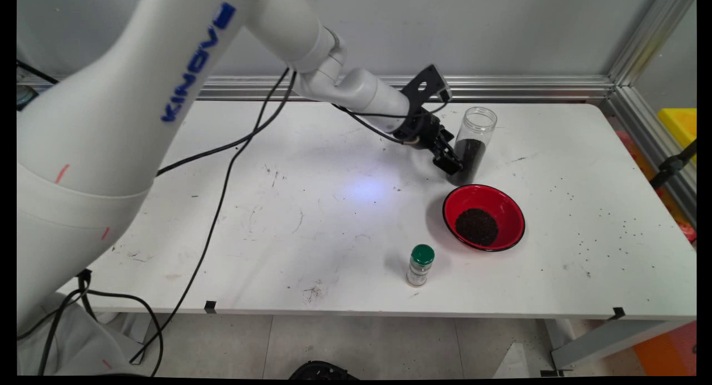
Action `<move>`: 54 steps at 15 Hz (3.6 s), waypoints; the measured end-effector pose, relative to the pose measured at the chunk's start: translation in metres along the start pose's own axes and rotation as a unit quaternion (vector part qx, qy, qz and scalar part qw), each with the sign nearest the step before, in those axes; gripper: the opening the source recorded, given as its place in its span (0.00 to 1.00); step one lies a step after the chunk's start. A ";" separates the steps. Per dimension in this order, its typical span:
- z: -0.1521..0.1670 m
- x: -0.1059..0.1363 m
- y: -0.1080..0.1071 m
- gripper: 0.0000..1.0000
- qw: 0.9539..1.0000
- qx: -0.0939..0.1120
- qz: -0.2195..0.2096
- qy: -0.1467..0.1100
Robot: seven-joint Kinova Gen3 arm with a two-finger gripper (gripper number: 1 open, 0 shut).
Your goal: Pick up the black seasoning powder from the table, then pour the black seasoning powder in the red bowl
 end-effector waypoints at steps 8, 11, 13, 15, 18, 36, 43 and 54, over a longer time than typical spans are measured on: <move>0.030 -0.006 0.000 1.00 1.000 0.015 -0.009 -0.007; 0.037 -0.008 0.001 1.00 1.000 0.016 -0.017 -0.008; 0.041 -0.008 0.001 1.00 1.000 0.016 -0.021 -0.007; 0.044 -0.009 0.001 1.00 1.000 0.016 -0.025 -0.005; 0.048 -0.008 0.002 1.00 0.999 0.015 -0.031 0.000; 0.050 -0.009 0.005 0.00 0.998 -0.003 -0.058 0.020; 0.022 0.015 -0.002 0.00 0.998 -0.011 -0.032 0.047; -0.029 0.050 -0.005 0.00 0.988 -0.011 0.134 0.076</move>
